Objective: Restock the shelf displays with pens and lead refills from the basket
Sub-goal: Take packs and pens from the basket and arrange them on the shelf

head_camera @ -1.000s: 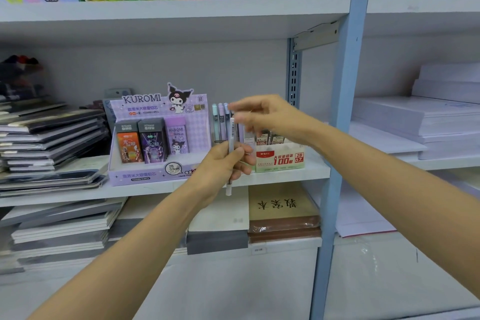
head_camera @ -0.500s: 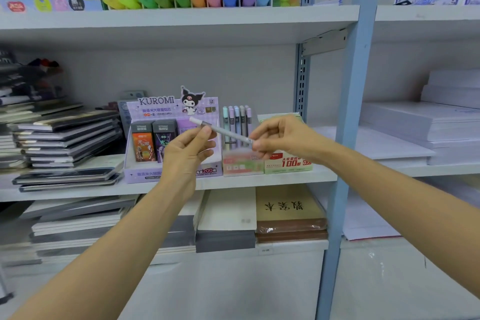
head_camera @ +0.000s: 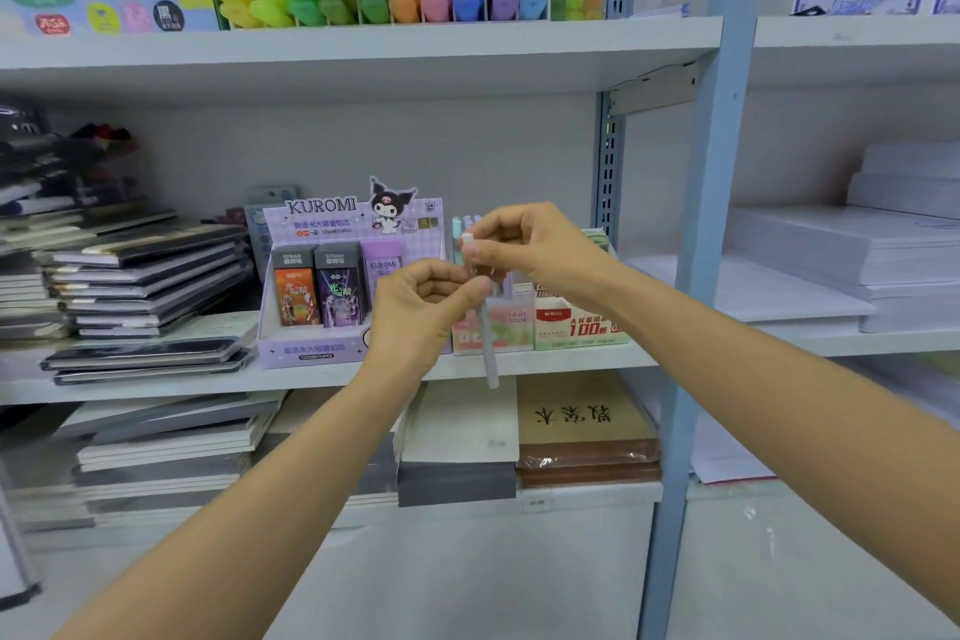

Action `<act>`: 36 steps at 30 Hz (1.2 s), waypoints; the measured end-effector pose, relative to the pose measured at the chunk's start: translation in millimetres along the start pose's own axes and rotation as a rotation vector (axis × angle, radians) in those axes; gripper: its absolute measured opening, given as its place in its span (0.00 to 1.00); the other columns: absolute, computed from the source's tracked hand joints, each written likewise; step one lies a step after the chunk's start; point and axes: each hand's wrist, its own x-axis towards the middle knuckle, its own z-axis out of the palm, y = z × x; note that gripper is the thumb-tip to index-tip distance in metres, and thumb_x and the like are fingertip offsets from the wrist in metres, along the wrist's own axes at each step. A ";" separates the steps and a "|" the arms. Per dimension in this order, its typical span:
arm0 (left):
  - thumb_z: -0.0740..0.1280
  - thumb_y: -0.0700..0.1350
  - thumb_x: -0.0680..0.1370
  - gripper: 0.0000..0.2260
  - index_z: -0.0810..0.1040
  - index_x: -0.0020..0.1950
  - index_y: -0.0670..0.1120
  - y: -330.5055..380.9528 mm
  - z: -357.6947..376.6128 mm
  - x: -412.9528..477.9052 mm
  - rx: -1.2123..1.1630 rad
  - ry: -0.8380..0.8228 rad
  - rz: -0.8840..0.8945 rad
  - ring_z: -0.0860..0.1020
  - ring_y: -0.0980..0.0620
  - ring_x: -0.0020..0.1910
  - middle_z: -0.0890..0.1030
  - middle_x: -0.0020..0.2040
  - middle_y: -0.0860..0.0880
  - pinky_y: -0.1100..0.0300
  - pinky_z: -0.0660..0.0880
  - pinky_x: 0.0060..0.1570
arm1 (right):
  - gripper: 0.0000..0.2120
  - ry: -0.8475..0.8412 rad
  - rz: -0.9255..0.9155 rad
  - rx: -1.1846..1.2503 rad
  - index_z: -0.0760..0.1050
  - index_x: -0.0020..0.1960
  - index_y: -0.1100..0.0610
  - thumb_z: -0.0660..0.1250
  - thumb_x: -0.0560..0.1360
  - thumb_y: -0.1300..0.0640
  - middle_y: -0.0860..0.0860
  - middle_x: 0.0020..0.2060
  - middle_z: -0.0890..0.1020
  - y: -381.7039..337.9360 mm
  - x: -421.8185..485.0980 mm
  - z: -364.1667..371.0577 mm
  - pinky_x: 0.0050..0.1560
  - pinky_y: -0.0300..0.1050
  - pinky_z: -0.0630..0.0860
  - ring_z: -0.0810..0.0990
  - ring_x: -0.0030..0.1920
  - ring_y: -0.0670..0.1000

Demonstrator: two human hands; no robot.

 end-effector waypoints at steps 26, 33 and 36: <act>0.59 0.43 0.81 0.25 0.57 0.78 0.46 -47.5 -28.2 7.3 1.183 -0.315 0.475 0.60 0.49 0.74 0.60 0.77 0.48 0.50 0.63 0.68 | 0.07 0.391 -0.040 -0.440 0.80 0.53 0.61 0.69 0.76 0.61 0.55 0.44 0.84 47.2 63.6 -13.8 0.53 0.46 0.80 0.83 0.44 0.51; 0.59 0.42 0.81 0.26 0.57 0.78 0.47 -50.4 -29.3 6.3 1.165 -0.310 0.482 0.60 0.50 0.74 0.59 0.77 0.49 0.51 0.62 0.68 | 0.06 0.297 0.010 -0.457 0.80 0.53 0.59 0.69 0.76 0.61 0.54 0.43 0.84 48.0 67.5 -23.0 0.51 0.46 0.81 0.84 0.45 0.52; 0.59 0.42 0.81 0.25 0.57 0.78 0.47 -50.7 -29.6 5.8 1.163 -0.310 0.490 0.60 0.50 0.73 0.59 0.77 0.49 0.52 0.62 0.67 | 0.09 0.312 0.008 -0.358 0.76 0.54 0.57 0.71 0.75 0.62 0.55 0.39 0.84 48.0 69.7 -17.9 0.47 0.45 0.82 0.84 0.40 0.52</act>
